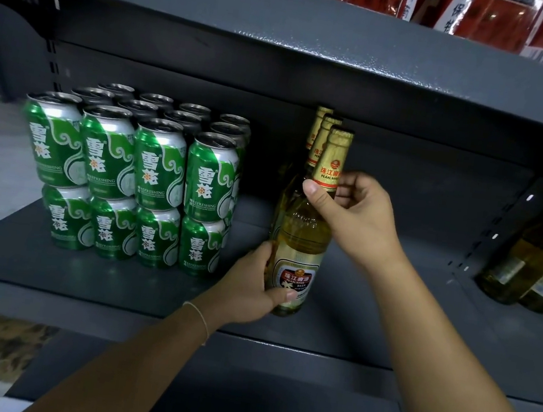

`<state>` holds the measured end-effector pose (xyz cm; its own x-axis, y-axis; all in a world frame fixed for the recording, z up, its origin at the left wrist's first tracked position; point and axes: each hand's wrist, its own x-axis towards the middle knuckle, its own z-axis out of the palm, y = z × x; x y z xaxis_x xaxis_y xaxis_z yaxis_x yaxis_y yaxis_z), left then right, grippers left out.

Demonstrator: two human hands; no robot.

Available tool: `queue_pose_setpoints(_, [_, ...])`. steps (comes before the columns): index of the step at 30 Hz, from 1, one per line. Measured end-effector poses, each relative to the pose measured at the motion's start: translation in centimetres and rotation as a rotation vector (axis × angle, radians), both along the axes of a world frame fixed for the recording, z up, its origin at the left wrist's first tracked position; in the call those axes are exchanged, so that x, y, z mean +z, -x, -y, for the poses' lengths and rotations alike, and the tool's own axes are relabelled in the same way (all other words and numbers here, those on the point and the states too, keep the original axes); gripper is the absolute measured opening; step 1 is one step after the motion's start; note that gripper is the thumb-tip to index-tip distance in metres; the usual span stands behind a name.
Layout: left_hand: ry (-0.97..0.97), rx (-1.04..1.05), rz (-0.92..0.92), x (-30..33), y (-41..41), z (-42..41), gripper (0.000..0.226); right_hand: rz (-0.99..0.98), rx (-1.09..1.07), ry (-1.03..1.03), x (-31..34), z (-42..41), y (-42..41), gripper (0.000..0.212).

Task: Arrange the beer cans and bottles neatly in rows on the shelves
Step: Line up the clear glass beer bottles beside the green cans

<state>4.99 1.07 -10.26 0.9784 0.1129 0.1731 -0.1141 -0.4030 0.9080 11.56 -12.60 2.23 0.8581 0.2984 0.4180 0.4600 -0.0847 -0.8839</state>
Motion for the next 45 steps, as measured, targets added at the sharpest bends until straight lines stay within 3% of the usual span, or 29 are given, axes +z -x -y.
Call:
queue_pose_setpoints(24, [-0.027,0.043,-0.034,1.4,1.2,0.2,0.058,0.014,0.042,0.028,-0.1,0.4,0.5,0.036])
queue_pose_setpoints(26, [-0.145,0.055,-0.091,2.7,2.1,0.3,0.056,0.018,0.039,0.032,0.0,0.5,0.7,0.036])
queue_pose_setpoints(29, [-0.556,0.085,-0.187,5.6,4.0,0.4,0.041,0.026,0.032,0.02,0.2,0.9,0.9,0.033])
queue_pose_setpoints(31, [-0.701,0.113,-0.155,7.1,4.8,0.7,0.04,0.027,0.024,0.0,0.4,1.3,1.1,0.029])
queue_pose_setpoints(37, [-0.459,0.132,0.225,10.5,5.3,4.4,0.017,0.083,-0.062,-0.015,0.7,3.9,0.8,0.027])
queue_pose_setpoints(41, [-0.193,0.038,0.218,11.0,3.6,7.8,0.02,0.101,-0.142,-0.011,1.2,7.0,0.1,0.014])
queue_pose_setpoints(45, [-0.162,-0.006,0.235,10.8,0.8,11.0,0.035,0.111,-0.204,-0.012,1.5,10.8,-0.8,0.019])
